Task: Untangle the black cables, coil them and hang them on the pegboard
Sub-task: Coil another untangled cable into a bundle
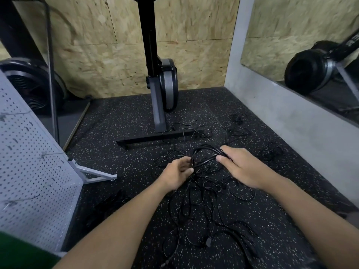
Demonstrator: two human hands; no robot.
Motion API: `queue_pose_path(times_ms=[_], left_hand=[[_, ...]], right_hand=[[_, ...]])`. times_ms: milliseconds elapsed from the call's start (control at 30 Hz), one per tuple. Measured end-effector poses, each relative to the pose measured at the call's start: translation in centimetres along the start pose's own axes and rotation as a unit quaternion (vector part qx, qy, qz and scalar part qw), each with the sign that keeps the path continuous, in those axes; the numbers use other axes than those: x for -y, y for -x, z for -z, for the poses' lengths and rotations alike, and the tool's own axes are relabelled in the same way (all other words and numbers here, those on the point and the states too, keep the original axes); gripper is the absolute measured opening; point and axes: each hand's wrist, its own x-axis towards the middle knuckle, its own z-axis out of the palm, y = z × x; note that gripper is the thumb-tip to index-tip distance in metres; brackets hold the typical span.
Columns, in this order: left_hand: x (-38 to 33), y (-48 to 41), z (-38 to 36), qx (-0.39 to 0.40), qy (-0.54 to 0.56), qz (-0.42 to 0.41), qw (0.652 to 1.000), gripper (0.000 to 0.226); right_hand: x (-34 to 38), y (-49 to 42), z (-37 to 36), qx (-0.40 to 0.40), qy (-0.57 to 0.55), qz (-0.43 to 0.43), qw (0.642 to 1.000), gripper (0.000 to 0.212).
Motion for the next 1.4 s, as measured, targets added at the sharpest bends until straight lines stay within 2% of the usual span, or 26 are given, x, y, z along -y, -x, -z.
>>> queue_pose_path(times_ms=[67,167,300,433,533,633,767,900,1000,1067,1167,1200,1267,1333,1400], left_hand=[[0.1,-0.3,0.0,-0.06,-0.035,-0.018,0.997,0.012],[-1.0,-0.7,0.4,-0.094,-0.048,-0.033,0.994,0.014],[-5.4,0.2,1.4,-0.121,0.081,-0.042,0.988,0.013],[-10.7,1.7,2.0,-0.123,0.281,-0.081,0.948,0.015],[-12.1,2.3,1.9,-0.121,0.339,-0.075,0.93,0.014],[-11.9,2.4,1.3,-0.138,0.367,-0.026,0.92,0.014],[-11.4,2.2,0.7,-0.141,0.401,0.025,0.905,0.012],[-11.5,2.2,0.8,-0.141,0.412,0.025,0.9,0.008],[-11.9,2.5,1.0,-0.154,0.337,-0.05,0.927,0.014],[-11.6,2.6,0.9,-0.202,0.25,-0.104,0.941,0.019],[-9.9,2.5,0.8,-0.283,0.089,-0.132,0.946,0.029],[-9.1,2.6,0.5,-0.267,0.036,-0.135,0.954,0.027],[-7.5,2.4,-0.1,-0.154,-0.012,-0.129,0.98,0.004],[-5.9,1.7,-0.9,-0.031,-0.059,-0.148,0.987,0.032],[-4.7,0.9,-1.9,0.047,-0.1,-0.161,0.981,0.043]], right_hand=[[0.3,0.0,0.1,-0.021,-0.014,0.008,1.0,0.029],[-0.3,-0.4,0.0,-0.067,-0.024,-0.004,0.997,0.029],[-0.9,-1.0,-0.2,-0.162,-0.05,-0.052,0.984,0.032],[0.6,-1.2,-0.7,-0.215,-0.089,-0.05,0.971,0.026],[1.5,-1.5,-1.3,-0.211,-0.1,-0.035,0.972,0.022],[1.1,-1.8,-2.2,-0.173,-0.064,-0.045,0.982,0.026],[0.7,-1.7,-2.3,-0.131,-0.049,-0.041,0.989,0.017],[0.8,-1.8,-2.1,-0.129,0.014,-0.045,0.991,0.023],[1.3,-2.0,-1.5,-0.156,0.002,-0.05,0.986,0.016],[1.2,-2.0,-0.9,-0.182,-0.023,-0.062,0.981,0.015],[1.4,-1.8,-0.1,-0.192,-0.087,-0.079,0.974,0.022],[1.5,-1.7,0.2,-0.199,-0.101,-0.075,0.972,0.024],[2.1,-1.4,0.7,-0.211,-0.13,-0.061,0.967,0.025],[2.7,-1.3,1.0,-0.199,-0.167,-0.047,0.965,0.025],[3.2,-1.1,0.9,-0.179,-0.207,-0.035,0.961,0.024]])
